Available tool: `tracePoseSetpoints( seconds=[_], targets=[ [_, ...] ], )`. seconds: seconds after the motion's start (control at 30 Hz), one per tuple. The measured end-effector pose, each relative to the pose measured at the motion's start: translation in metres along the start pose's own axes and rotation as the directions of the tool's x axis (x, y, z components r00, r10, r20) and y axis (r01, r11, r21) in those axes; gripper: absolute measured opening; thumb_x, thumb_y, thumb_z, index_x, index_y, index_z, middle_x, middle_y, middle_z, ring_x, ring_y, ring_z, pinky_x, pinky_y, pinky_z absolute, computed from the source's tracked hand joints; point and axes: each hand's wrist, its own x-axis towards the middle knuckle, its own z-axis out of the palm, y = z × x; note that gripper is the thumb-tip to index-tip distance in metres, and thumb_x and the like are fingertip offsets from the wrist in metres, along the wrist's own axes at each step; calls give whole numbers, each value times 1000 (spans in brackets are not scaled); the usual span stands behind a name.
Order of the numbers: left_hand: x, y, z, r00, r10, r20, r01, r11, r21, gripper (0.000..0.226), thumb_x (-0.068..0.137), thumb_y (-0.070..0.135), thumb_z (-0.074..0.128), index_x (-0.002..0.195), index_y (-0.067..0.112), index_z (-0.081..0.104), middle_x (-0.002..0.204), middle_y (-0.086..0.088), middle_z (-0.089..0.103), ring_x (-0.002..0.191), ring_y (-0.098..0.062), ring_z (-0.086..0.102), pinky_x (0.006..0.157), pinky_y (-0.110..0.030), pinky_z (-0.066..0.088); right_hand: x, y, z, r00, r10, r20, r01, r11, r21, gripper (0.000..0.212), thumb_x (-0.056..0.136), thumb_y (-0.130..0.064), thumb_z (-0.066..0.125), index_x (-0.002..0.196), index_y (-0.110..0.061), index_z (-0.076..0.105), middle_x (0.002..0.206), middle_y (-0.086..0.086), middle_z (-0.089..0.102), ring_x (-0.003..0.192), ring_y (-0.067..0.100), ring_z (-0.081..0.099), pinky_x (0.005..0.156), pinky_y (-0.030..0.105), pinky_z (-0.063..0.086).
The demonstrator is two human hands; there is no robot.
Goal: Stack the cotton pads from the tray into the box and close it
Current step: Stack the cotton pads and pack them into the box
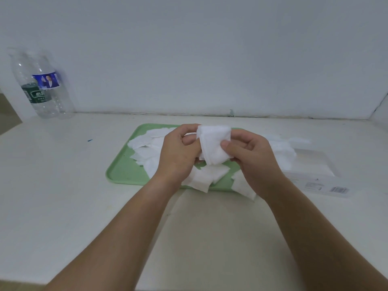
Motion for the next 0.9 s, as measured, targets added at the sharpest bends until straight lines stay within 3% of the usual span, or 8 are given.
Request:
tracePoseSetpoints(
  seconds=[0.1, 0.17, 0.33, 0.6, 0.67, 0.77, 0.83, 0.9],
  targets=[
    [-1, 1, 2, 1000, 15, 9, -15, 1000, -24, 19, 92, 4, 64, 104, 18, 67, 91, -21, 74, 73, -25, 65, 70, -45, 56, -1, -2, 1, 999, -34, -33, 30, 996, -89, 16, 91, 2, 65, 106, -1, 71, 76, 1, 75, 66, 6, 68, 58, 13, 48],
    [-2, 0, 3, 1000, 22, 6, -22, 999, -26, 19, 92, 4, 64, 103, 19, 67, 83, -15, 75, 70, -20, 65, 70, -43, 55, -2, -4, 2, 997, -47, -60, 38, 989, -141, 13, 91, 0, 66, 102, -3, 72, 73, 3, 73, 63, 4, 66, 56, 11, 46],
    [-2, 1, 3, 1000, 16, 7, -16, 999, -46, 15, 92, 6, 66, 103, 17, 67, 77, -6, 73, 66, -18, 64, 71, -46, 58, -2, -3, 5, 993, -32, -114, 2, 967, -253, 8, 90, -10, 69, 97, -10, 73, 82, 18, 73, 74, 27, 69, 72, 34, 56],
    [-3, 6, 6, 998, -40, 47, 44, 996, -82, 16, 102, 28, 58, 100, 18, 70, 87, 2, 75, 76, -17, 72, 60, -30, 57, 1, 1, 2, 975, -39, -218, -49, 922, -383, 11, 86, -23, 74, 84, -15, 67, 52, -12, 54, 57, 12, 53, 67, 35, 49],
    [-5, 6, 5, 994, 7, 105, -5, 1000, -28, 17, 94, 24, 69, 111, 21, 66, 95, 5, 77, 82, -16, 74, 66, -33, 59, -1, 2, 4, 959, -81, -271, -48, 899, -435, 16, 84, -27, 75, 87, -19, 62, 60, -13, 54, 56, 4, 50, 62, 25, 45],
    [-6, 2, 4, 982, 69, 178, -80, 995, 58, 46, 84, 2, 74, 121, 24, 59, 109, 0, 75, 91, -21, 76, 74, -36, 60, -4, -1, 4, 927, -219, -304, 19, 837, -547, 32, 80, -26, 75, 106, -26, 57, 94, -9, 58, 75, 2, 53, 69, 18, 42],
    [-6, 3, 3, 971, 91, 223, -109, 992, 69, 49, 85, -2, 70, 122, 26, 57, 111, -1, 74, 93, -22, 75, 74, -34, 56, -5, -7, 4, 954, -239, -183, 102, 829, -550, 51, 76, -25, 67, 124, -33, 51, 117, -9, 52, 98, 4, 54, 79, 17, 44],
    [-8, 6, 4, 961, 98, 259, -125, 988, 87, 48, 87, -2, 70, 122, 27, 57, 111, 0, 75, 92, -21, 75, 72, -28, 53, -6, -18, 3, 989, -147, -31, 110, 850, -514, 67, 71, -25, 61, 135, -37, 44, 129, -12, 46, 112, -2, 50, 86, 13, 45]
  ],
)
